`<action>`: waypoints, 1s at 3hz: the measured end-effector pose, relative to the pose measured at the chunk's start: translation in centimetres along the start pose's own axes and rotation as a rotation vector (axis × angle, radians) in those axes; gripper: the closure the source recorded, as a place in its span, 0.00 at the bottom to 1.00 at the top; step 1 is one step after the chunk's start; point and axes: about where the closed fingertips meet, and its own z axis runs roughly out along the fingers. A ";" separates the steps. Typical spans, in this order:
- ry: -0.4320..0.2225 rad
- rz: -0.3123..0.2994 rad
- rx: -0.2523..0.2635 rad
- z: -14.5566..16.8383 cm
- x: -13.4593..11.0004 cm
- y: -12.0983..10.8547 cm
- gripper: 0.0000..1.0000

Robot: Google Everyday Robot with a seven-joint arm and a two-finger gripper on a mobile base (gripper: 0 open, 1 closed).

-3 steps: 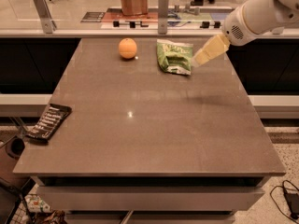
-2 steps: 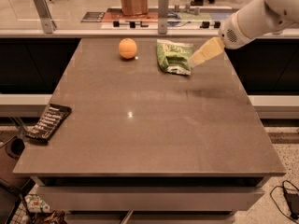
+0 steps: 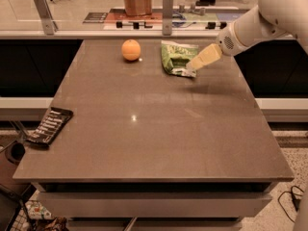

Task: Move green jalapeno chip bag near rxbar chocolate

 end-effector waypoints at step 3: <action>0.022 -0.015 -0.048 3.4 -1.8 0.6 0.00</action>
Offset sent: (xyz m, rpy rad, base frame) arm 0.0233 0.0580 -0.0201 0.0147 0.0488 0.0974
